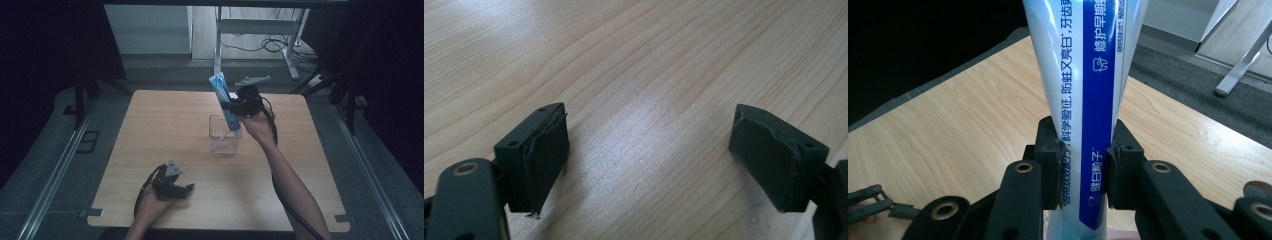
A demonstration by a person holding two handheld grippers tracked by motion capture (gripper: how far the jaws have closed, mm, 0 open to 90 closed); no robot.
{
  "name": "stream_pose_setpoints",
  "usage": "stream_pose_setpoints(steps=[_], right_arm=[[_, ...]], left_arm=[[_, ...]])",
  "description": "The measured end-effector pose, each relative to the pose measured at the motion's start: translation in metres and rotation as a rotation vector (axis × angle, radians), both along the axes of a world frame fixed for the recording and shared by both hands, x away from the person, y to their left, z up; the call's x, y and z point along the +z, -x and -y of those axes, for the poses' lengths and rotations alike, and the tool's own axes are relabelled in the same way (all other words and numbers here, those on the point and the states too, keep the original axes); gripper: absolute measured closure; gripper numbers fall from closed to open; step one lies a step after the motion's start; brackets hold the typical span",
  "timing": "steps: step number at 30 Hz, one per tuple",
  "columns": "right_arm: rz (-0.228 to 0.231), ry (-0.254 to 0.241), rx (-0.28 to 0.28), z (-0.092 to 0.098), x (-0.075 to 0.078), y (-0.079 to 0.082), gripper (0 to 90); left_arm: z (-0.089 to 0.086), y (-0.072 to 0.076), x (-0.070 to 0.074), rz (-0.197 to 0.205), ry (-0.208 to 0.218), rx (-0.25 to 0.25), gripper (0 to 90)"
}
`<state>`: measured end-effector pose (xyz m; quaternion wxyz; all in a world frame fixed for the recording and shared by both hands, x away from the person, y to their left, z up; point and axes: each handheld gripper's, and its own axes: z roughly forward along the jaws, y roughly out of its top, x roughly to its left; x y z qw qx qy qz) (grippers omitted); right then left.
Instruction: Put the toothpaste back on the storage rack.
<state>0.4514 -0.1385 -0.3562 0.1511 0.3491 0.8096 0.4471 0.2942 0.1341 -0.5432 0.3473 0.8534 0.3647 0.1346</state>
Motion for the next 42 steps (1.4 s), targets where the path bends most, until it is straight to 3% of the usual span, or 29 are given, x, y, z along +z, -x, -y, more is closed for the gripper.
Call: stream_pose_setpoints(steps=[11,42], right_arm=[[0.017,0.014,-0.004,-0.003,-0.011,-0.004,71.8],[-0.007,0.059,0.015,-0.013,-0.05,-0.01,71.3]], left_arm=[[0.0,0.0,0.0,0.004,-0.005,-0.004,16.3],[0.0,0.0,0.0,0.001,-0.004,-0.003,16.3]])
